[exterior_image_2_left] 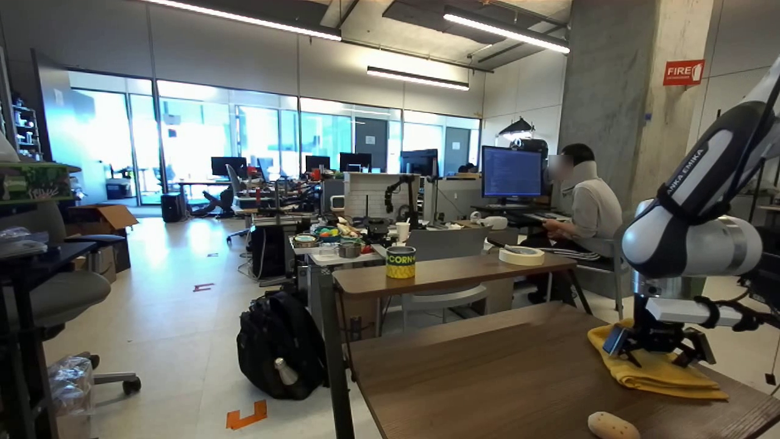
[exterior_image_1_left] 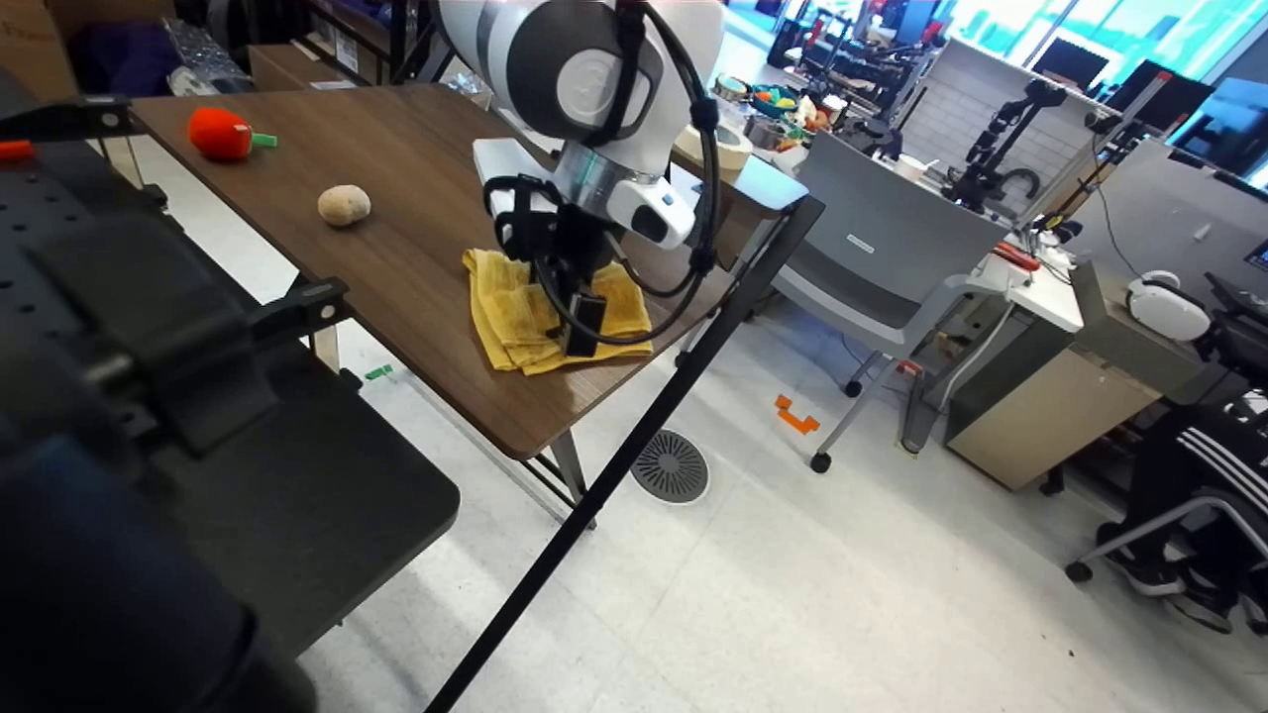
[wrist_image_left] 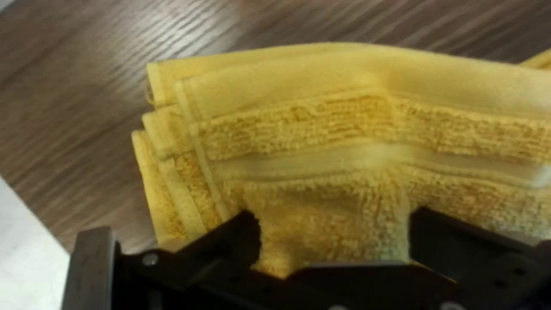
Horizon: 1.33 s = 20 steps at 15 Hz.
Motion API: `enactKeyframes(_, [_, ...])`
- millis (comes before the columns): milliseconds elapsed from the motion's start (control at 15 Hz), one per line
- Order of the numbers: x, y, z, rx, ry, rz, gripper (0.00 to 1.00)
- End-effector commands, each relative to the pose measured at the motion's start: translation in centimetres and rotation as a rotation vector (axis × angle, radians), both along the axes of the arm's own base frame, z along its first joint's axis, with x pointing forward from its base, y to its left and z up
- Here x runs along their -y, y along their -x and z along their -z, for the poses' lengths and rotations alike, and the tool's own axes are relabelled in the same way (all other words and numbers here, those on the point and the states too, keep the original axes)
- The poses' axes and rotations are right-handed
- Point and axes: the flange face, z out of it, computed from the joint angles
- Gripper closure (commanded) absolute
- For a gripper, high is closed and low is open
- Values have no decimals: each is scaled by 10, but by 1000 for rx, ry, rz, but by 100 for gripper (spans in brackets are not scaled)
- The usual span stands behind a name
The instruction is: Move the two plush toys to the left and use the towel to the wipe the table
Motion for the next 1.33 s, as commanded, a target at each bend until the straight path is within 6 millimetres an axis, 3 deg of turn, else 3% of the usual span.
enactKeyframes(0, [41, 33, 32, -62, 55, 140, 0])
enactKeyframes(133, [31, 34, 29, -62, 55, 118, 0])
enactKeyframes(467, [-83, 15, 11, -1, -96, -123, 0])
enactKeyframes(667, [-163, -4, 6, 27, -170, -251, 0])
enactKeyframes(800, [-186, -35, 3, 66, -170, -248, 0])
enactKeyframes(867, [-183, -52, 0, 94, -149, -232, 0])
enactKeyframes(1000, [-154, -81, -4, 134, -101, -151, 0])
enactKeyframes(1267, [-59, -107, -5, 188, 0, 50, 0])
